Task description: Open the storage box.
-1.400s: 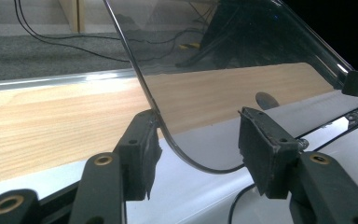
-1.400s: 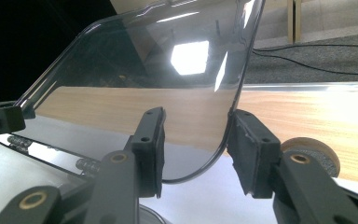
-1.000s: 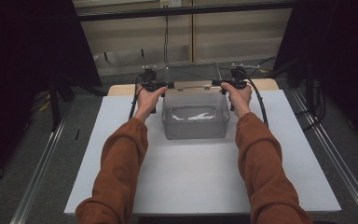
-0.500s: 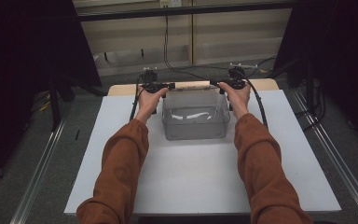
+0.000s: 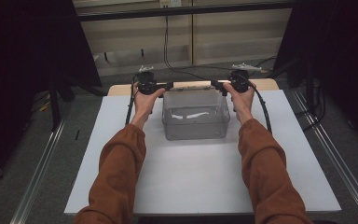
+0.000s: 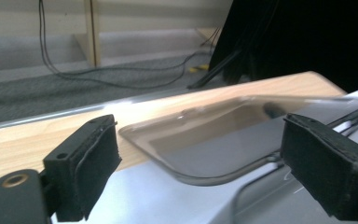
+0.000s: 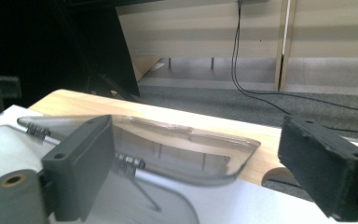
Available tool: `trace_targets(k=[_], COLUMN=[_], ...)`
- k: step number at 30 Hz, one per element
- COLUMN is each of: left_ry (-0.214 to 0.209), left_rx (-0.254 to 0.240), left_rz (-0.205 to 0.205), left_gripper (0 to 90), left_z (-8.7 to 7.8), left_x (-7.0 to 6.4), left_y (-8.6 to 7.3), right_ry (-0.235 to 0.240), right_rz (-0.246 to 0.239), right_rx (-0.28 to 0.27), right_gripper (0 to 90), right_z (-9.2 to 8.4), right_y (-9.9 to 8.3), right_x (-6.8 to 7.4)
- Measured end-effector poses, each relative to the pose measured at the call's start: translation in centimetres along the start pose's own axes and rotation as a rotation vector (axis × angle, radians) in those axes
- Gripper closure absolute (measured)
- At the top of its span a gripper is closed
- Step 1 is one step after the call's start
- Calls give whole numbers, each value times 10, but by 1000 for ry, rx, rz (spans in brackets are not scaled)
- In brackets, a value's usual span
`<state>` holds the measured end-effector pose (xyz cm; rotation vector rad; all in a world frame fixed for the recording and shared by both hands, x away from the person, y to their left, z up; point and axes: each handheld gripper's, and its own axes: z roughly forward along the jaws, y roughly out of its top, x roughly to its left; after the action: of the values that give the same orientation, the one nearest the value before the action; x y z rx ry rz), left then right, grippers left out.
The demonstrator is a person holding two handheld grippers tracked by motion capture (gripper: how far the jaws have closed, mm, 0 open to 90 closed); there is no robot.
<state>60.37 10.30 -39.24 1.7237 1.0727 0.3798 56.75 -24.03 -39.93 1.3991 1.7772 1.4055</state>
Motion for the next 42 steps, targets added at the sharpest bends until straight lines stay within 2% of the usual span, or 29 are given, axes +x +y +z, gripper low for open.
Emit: trace_targets(k=[2, 4, 5, 6, 8, 9, 11, 12, 15, 17, 20, 24, 26, 31, 33, 36, 39, 42], left_ry=[2, 22, 23, 13, -9, -4, 7, -3, -16, -34, -25, 0, -13, -4, -4, 0, -10, -18], left_rx=[-4, 5, -3, -26, -41, -44, -53, -60, -110, -129, -152, -176, -178, -204, -215, -224, -232, -245], left_rz=[33, 82, 99, 101, 112, 125, 127, 124, 153, 147, 187, 192, 186, 186, 172, 183, 184, 177], left_gripper=[104, 74, 66, 61, 47, 45, 45, 45, 45, 45, 45, 37, 37, 37, 37, 37, 37, 38], left_z=[-3, -7, -11, -16, -22, -24, -28, -30, -38, -43, -49, -58, -62, -72, -75, -81, -88, -93], left_x=[-5, -11, -13, -14, -16, -18, -19, -19, -23, -28, -34, -38, -38, -38, -38, -39, -41, -42], left_y=[-2, -5, -6, -8, -14, -16, -18, -19, -22, -23, -24, -27, -31, -40, -43, -48, -54, -61], right_ry=[1, 5, -7, -16, -52, -58, -54, -61, -88, -101, -106, -112, -106, -109, -110, -110, -119, -108], right_rz=[-21, -17, -20, -40, -77, -84, -77, -84, -120, -129, -126, -129, -138, -152, -149, -145, -151, -146], right_rx=[0, -19, -25, -30, -35, -48, -63, -67, -71, -91, -114, -136, -135, -144, -146, -153, -165, -162], right_gripper=[89, 97, 97, 97, 97, 97, 82, 66, 29, 20, 1, 9, 29, 21, 15, 12, 13, 23], right_z=[-4, -9, -11, -13, -17, -19, -24, -27, -36, -42, -50, -63, -65, -74, -77, -82, -86, -91], right_y=[-3, -5, -6, -7, -10, -12, -15, -17, -20, -21, -24, -31, -32, -37, -40, -45, -49, -54], right_x=[0, 0, 0, 1, 4, 5, 7, 8, 12, 14, 15, 19, 20, 24, 25, 26, 28, 28])
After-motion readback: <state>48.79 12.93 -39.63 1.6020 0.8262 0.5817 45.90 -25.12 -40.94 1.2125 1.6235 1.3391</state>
